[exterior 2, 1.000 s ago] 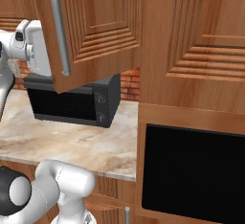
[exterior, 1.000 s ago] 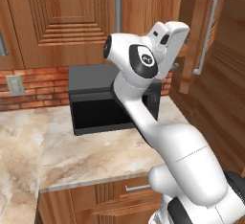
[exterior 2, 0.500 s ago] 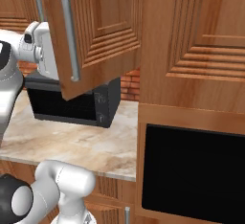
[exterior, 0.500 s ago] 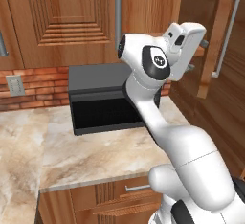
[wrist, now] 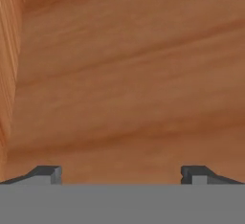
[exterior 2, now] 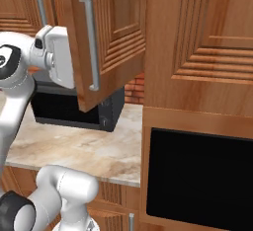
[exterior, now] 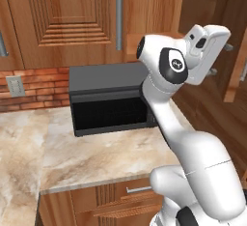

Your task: Open the cabinet. Pick the dish brush and place it next to the sink. Then close the cabinet.

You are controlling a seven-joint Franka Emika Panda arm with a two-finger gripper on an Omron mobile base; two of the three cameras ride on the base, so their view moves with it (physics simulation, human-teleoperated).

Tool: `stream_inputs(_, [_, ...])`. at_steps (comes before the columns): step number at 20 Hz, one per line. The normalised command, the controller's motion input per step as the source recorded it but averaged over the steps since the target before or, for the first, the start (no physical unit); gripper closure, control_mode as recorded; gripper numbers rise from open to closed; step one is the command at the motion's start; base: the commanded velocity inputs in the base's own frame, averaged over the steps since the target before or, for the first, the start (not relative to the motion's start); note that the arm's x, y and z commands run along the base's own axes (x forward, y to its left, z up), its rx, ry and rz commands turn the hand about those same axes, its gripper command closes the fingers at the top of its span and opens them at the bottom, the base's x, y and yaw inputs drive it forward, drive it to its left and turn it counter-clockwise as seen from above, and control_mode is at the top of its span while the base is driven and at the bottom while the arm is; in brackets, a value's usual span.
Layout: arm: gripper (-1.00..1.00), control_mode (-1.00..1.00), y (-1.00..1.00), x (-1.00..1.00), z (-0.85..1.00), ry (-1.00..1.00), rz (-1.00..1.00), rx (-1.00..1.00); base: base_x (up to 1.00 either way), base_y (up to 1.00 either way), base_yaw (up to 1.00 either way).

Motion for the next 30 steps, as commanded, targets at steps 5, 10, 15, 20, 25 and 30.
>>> stream_inputs(5, [-1.00, -1.00, -0.49, -0.34, 0.00, 0.00, -0.11, 0.00, 0.00, 0.00, 0.00])
stream_inputs(10, [-1.00, -1.00, -0.19, -0.22, 0.00, 0.00, -0.07, 0.00, 0.00, 0.00, 0.00])
stream_inputs(15, [-1.00, -1.00, -0.03, -0.11, 0.00, 0.00, -0.03, 0.00, 0.00, 0.00, 0.00])
stream_inputs(20, [-1.00, -1.00, -0.31, -0.03, 0.00, 0.00, -0.08, 0.00, 0.00, 0.00, 0.00])
stream_inputs(25, [-1.00, -1.00, 0.00, -0.10, 0.11, -0.01, -0.02, 0.00, 0.00, 0.00, 0.00])
stream_inputs(30, [-1.00, -1.00, 0.48, -0.38, 0.26, -0.08, 0.02, 0.01, 0.00, 0.00, 0.00])
